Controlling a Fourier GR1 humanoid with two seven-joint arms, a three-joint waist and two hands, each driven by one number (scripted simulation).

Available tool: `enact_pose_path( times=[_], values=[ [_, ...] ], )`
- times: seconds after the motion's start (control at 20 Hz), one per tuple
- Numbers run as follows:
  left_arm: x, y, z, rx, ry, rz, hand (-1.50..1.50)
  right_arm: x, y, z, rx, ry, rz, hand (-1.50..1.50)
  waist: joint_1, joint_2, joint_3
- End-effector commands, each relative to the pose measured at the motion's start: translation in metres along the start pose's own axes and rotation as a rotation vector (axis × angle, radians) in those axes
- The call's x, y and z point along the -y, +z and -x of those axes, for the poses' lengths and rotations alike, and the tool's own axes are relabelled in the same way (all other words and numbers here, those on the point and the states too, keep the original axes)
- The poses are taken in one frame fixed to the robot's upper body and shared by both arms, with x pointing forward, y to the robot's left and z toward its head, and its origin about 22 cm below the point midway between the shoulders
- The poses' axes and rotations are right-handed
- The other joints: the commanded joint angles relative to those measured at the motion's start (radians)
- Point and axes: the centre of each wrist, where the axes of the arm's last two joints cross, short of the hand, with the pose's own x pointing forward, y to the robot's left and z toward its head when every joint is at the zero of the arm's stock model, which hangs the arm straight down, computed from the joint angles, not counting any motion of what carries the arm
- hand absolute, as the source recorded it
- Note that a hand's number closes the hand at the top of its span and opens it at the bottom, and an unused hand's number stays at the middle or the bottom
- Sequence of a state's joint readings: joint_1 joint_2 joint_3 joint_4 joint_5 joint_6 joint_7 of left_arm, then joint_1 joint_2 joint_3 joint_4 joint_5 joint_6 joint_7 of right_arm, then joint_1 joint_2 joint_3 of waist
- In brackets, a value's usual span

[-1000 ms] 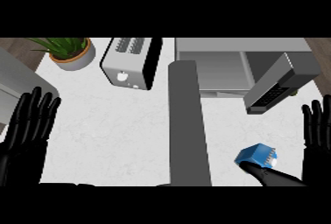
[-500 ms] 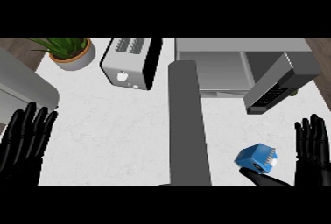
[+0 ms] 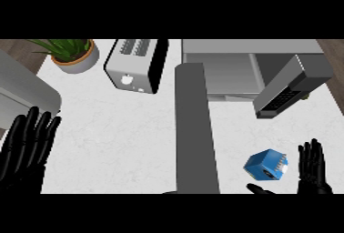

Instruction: Pick up the milk, place it into the microwave and close the microwave

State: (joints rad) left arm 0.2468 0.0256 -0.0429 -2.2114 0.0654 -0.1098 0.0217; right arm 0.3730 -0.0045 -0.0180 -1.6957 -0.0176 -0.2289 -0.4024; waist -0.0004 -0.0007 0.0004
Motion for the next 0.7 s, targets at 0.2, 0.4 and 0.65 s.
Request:
enact_pose_path(
  times=[0.2,0.4,0.65],
  values=[
    [0.006,0.020,-0.012,-0.009,0.002,0.002,-1.50,0.006,0.001,0.046,-0.008,-0.031,0.005,-1.50,0.004,0.000,0.000],
    [0.003,0.024,-0.012,-0.012,-0.012,-0.007,-1.50,0.022,0.003,0.069,-0.044,-0.068,0.012,-1.50,0.005,0.000,0.000],
    [-0.004,0.015,-0.014,0.004,-0.013,-0.014,-1.50,0.031,-0.003,0.095,-0.009,-0.072,0.012,-1.50,0.003,0.000,0.000]
  ],
)
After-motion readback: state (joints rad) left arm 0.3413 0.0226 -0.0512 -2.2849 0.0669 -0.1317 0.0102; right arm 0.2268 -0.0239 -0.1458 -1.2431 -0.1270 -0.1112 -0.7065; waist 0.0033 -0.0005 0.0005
